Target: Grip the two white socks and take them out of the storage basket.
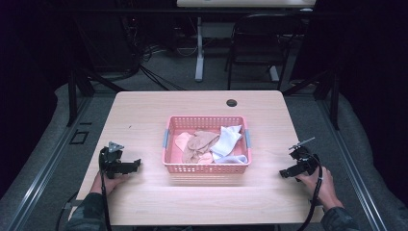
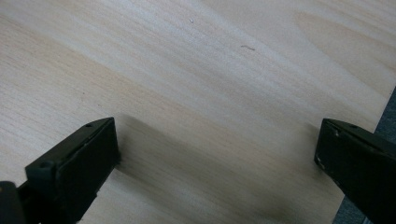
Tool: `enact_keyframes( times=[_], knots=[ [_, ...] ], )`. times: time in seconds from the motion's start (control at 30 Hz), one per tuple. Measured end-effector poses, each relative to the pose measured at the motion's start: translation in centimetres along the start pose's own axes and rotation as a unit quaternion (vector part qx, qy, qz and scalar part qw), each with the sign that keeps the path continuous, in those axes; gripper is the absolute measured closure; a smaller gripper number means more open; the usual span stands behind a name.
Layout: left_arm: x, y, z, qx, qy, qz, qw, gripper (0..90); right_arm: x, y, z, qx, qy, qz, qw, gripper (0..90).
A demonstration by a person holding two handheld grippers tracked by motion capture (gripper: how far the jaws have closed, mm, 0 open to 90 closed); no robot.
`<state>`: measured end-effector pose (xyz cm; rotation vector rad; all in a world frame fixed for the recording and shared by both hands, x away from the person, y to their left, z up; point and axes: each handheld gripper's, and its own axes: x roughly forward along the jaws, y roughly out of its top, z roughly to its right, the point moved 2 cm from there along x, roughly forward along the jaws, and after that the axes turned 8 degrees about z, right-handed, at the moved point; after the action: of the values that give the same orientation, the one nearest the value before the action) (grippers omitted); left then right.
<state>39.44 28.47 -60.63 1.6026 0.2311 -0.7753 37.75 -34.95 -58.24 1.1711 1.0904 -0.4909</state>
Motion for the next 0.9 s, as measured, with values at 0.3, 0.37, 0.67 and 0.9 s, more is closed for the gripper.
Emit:
enact_keyframes(
  times=[0.3,0.37,0.67,0.9],
  knots=[
    [-0.02,0.01,0.00,0.000,0.000,-0.001,1.0000,0.1,0.08,-0.07,-0.11,0.007,-0.003,0.009,0.9999,0.0],
    [-0.02,0.01,0.00,0.000,0.000,-0.001,1.0000,0.1,-0.04,-0.01,0.05,-0.003,-0.002,-0.002,1.0000,0.0],
    [-0.02,0.00,0.01,-0.001,0.001,-0.001,1.0000,0.1,0.12,0.19,0.01,-0.002,0.001,0.003,1.0000,0.0],
    [-0.04,0.00,0.00,0.000,0.001,-0.002,1.0000,0.1,0.09,0.18,0.04,-0.004,0.002,0.002,1.0000,0.0]
  ],
)
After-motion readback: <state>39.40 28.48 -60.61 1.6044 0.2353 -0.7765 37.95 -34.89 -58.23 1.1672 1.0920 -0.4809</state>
